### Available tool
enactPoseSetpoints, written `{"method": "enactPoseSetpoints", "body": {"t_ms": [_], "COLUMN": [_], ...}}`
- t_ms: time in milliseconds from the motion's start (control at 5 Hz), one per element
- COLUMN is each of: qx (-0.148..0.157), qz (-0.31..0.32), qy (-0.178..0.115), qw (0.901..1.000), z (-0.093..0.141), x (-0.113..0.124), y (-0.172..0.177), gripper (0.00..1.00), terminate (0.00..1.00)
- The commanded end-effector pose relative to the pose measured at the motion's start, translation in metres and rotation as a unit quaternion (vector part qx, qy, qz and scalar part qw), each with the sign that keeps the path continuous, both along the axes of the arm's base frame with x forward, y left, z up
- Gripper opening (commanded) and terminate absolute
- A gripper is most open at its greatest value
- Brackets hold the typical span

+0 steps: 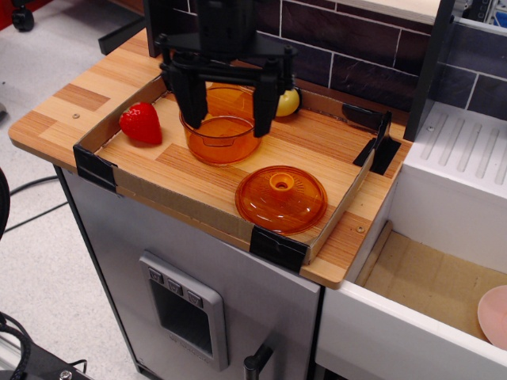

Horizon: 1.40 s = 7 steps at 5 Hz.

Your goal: Put lid on pot

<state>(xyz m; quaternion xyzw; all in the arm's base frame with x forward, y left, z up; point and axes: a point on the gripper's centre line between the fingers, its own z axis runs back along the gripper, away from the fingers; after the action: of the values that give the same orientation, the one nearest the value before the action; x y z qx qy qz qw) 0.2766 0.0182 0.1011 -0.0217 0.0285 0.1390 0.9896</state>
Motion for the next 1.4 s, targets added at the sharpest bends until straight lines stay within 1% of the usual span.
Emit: {"method": "enactPoseSetpoints", "body": {"t_ms": [0,200,400,600,800,1000,1200], "qx": [-0.02,-0.013,-0.011,0.001,0.01,0.018,0.024], "qz": [0.0,-0.003,0.001,0.002,0.016,0.026,0.025], "qy": [-0.038,-0.056,-0.059,-0.056,-0.065,-0.066,-0.067], "qw": [0.9991,0.9983,0.9982,0.9984,0.9977,0.9973,0.9971], "z": [-0.012,-0.032,-0.046,-0.06,-0.065,-0.072,-0.074], "x": [0.032,0.024,0.019,0.02,0.027,0.034,0.035], "y": [-0.022,-0.035,-0.039,-0.04,-0.035,-0.031,-0.03], "gripper": [1.0,1.0,1.0,1.0,1.0,1.0,1.0], "terminate": [0.0,0.0,0.0,0.0,0.0,0.0,0.0]}}
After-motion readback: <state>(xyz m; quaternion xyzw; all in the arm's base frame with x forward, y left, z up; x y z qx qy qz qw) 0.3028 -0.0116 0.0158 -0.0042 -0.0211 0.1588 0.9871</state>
